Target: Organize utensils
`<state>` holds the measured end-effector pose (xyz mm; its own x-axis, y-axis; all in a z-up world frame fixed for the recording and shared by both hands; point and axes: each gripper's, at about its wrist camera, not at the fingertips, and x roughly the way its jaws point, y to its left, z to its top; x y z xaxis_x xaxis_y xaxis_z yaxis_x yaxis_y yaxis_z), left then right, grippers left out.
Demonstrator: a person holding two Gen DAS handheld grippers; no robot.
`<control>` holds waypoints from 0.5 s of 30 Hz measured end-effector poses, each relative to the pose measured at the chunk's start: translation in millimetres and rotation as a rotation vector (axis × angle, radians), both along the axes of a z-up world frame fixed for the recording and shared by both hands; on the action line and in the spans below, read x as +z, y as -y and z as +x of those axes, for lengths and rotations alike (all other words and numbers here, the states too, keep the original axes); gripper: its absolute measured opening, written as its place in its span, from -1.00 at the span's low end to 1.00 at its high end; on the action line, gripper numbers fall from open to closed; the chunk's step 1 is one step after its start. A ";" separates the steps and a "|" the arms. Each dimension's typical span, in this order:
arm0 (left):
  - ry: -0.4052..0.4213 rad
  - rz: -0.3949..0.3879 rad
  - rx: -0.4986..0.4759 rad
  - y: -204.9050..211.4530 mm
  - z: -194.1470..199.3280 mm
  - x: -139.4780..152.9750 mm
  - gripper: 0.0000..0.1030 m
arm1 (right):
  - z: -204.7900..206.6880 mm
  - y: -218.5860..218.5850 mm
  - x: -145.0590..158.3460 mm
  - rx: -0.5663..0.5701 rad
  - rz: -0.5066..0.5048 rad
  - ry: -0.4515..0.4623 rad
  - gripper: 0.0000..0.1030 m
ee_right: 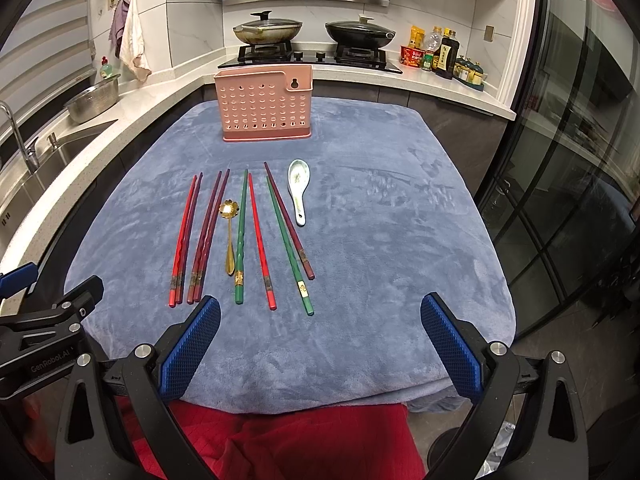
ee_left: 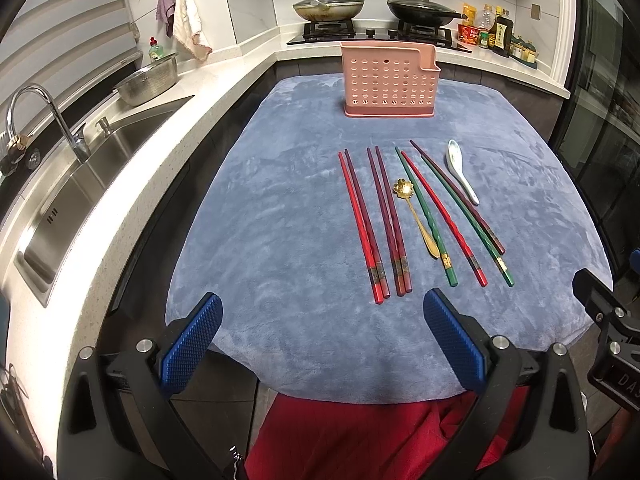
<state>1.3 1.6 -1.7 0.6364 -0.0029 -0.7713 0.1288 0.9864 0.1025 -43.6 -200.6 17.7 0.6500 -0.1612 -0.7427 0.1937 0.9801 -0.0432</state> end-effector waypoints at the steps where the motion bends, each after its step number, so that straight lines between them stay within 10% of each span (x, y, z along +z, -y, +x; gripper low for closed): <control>1: -0.001 -0.001 0.000 -0.3 0.3 -0.6 0.87 | 0.1 -0.1 0.0 0.000 -0.001 0.000 0.87; 15: -0.004 -0.002 0.003 -2.0 1.0 -1.7 0.87 | 0.3 -0.5 0.1 -0.001 -0.001 -0.002 0.87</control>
<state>2.3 3.6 -3.3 0.6330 -0.0025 -0.7742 0.1263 0.9869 0.1000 -43.2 -200.1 17.8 0.6485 -0.1623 -0.7437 0.1946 0.9799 -0.0442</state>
